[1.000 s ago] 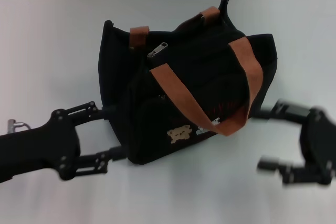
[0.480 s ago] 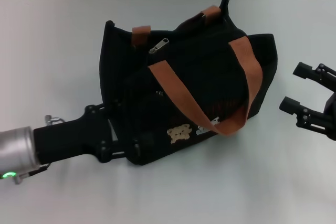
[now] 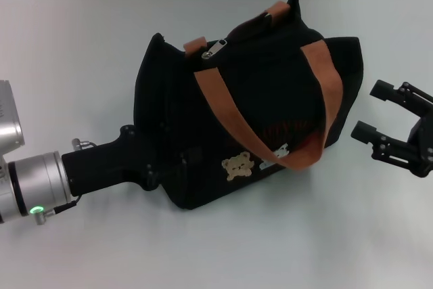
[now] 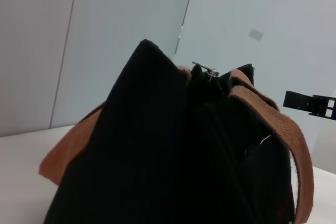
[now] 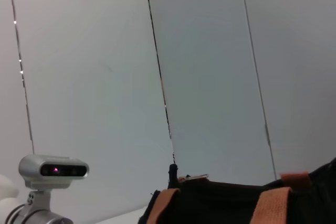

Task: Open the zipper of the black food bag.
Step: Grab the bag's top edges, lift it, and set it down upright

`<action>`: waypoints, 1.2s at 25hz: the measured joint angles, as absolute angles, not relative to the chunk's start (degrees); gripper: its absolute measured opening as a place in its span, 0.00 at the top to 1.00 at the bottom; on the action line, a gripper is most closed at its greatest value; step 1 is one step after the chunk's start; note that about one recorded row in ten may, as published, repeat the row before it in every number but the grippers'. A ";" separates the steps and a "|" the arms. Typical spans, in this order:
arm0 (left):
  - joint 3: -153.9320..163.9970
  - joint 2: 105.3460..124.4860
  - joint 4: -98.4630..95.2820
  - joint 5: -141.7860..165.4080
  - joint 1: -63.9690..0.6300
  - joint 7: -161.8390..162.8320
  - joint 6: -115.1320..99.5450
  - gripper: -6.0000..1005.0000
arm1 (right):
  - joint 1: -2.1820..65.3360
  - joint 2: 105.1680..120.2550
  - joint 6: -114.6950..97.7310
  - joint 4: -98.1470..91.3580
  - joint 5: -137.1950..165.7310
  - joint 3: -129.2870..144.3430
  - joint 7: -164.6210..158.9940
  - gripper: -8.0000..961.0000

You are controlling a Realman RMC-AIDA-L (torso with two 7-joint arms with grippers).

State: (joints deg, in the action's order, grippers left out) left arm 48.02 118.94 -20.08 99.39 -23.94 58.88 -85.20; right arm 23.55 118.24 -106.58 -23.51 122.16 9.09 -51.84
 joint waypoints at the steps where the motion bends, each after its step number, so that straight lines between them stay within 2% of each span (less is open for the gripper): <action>1: 48.01 118.86 -20.15 99.15 -23.71 58.81 -85.18 0.35 | 23.64 118.25 -106.41 -23.49 122.16 9.11 -51.83 0.12; 3: 48.01 118.80 -20.27 99.07 -23.59 58.73 -85.22 0.38 | 23.84 118.25 -106.15 -23.34 122.16 9.12 -51.82 0.12; 7: 47.97 118.62 -20.91 98.92 -22.67 57.89 -85.64 0.61 | 24.13 118.26 -105.30 -22.81 122.17 9.09 -51.80 0.12; 24: 42.62 118.01 -25.28 99.01 -19.89 54.98 -90.85 0.92 | 24.37 118.26 -104.35 -22.67 122.17 9.08 -52.10 0.12; 30: 41.65 117.29 -26.33 99.02 -19.86 54.96 -91.27 0.92 | 24.45 118.30 -104.20 -22.44 122.17 9.05 -52.14 0.12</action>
State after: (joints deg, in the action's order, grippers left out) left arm 41.65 117.29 -26.33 99.02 -19.86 54.96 -91.27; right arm 24.45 118.30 -104.20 -22.44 122.17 9.05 -52.14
